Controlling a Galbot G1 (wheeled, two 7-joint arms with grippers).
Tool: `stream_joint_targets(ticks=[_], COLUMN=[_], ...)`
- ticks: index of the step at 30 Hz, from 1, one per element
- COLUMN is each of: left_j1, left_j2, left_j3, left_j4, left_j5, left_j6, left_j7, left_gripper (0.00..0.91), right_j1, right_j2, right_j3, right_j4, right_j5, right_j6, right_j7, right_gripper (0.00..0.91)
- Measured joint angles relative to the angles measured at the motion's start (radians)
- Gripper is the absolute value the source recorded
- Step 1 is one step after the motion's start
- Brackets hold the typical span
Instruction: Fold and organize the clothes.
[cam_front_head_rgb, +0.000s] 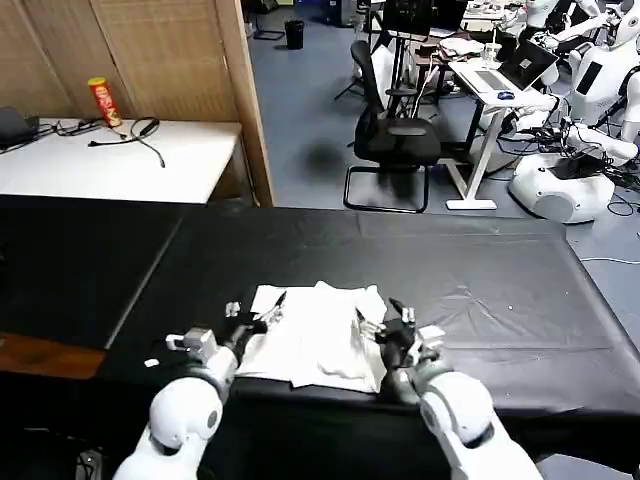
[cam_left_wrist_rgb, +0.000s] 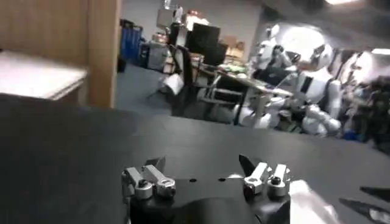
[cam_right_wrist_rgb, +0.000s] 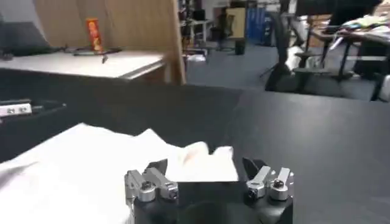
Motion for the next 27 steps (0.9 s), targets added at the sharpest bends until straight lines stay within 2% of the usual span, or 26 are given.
stream_joint_targets(ticks=[5, 7, 13, 19, 24, 25, 26, 27], left_j1=[0.004, 0.008, 0.014, 0.041, 0.066, 0.072, 0.078, 0.083], left_j2=[-0.006, -0.013, -0.033, -0.043, -0.056, -0.056, -0.056, -0.057], left_j3=[-0.013, -0.020, -0.038, -0.065, -0.086, -0.090, -0.092, -0.091], left_j4=[0.024, 0.036, 0.077, 0.108, 0.106, 0.105, 0.104, 0.103], left_j5=[0.010, 0.006, -0.008, -0.074, -0.170, -0.187, -0.194, -0.198], left_j6=[-0.011, -0.016, -0.039, -0.061, -0.062, -0.063, -0.065, -0.067], left_j7=[0.001, 0.006, 0.026, 0.025, 0.010, 0.009, 0.011, 0.012], left_gripper=[0.878, 0.878, 0.878, 0.878, 0.878, 0.858, 0.731, 0.410], right_j1=[-0.004, -0.018, -0.086, -0.158, -0.184, -0.187, -0.188, -0.189], right_j2=[0.012, 0.013, 0.014, 0.018, 0.015, 0.016, 0.017, 0.018], right_j3=[0.001, 0.014, 0.073, 0.136, 0.162, 0.164, 0.164, 0.164], right_j4=[-0.014, 0.005, 0.097, 0.195, 0.224, 0.228, 0.231, 0.234], right_j5=[-0.024, -0.030, -0.116, -0.097, -0.087, -0.085, -0.084, -0.084], right_j6=[0.000, -0.002, -0.017, -0.015, -0.008, -0.005, -0.004, -0.002], right_j7=[0.032, 0.047, 0.091, 0.090, 0.088, 0.088, 0.087, 0.087], right_gripper=[0.878, 0.878, 0.878, 0.878, 0.878, 0.878, 0.878, 0.878])
